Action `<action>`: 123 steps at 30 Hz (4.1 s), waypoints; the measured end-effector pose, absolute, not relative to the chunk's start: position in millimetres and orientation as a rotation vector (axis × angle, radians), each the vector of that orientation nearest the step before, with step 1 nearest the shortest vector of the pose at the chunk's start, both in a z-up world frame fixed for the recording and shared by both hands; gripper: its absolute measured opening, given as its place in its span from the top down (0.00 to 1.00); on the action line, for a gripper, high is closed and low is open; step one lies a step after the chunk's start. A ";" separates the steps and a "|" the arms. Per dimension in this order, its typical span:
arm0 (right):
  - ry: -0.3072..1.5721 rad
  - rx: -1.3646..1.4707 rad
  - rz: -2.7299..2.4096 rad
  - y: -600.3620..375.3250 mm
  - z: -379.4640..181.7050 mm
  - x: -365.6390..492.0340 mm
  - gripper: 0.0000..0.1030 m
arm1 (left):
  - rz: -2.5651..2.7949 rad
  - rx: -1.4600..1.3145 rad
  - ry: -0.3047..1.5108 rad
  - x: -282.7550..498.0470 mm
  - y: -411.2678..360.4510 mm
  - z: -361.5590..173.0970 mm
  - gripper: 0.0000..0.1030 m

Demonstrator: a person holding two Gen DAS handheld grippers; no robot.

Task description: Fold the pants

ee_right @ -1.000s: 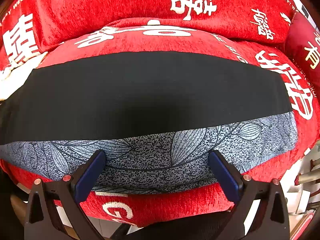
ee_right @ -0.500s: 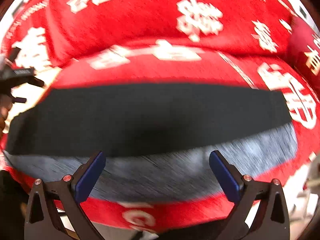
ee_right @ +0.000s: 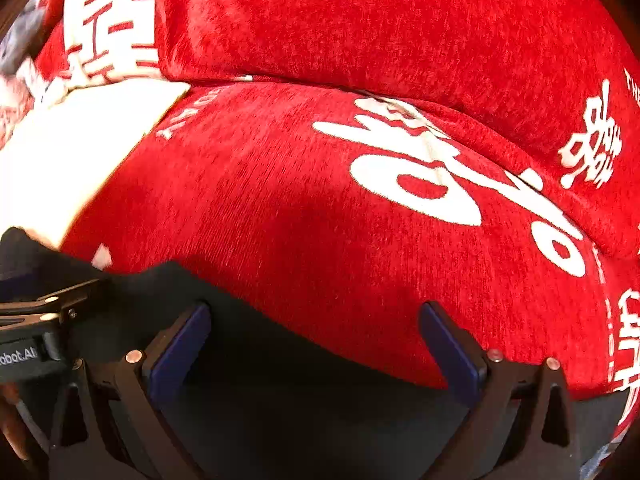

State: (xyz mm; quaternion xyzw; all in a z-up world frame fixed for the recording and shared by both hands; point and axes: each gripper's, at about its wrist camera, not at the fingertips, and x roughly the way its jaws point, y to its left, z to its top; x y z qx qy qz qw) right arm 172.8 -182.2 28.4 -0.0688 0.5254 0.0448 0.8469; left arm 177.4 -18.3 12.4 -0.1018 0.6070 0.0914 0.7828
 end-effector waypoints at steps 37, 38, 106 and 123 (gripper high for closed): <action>0.882 0.555 -0.173 -617.5 19.9 -70.8 0.05 | -0.323 0.183 1.323 93.6 -355.7 41.0 0.00; 0.869 0.555 -0.181 -619.6 17.9 -69.3 0.05 | -0.332 0.179 1.335 94.8 -370.7 38.1 0.00; 0.776 -0.644 -0.136 -314.6 67.5 -92.2 0.15 | -0.281 -0.114 1.147 84.8 -177.2 124.4 0.00; 1.065 -0.315 -0.313 -386.5 44.5 -32.4 0.10 | -0.334 -0.023 1.300 94.3 -221.3 53.6 0.00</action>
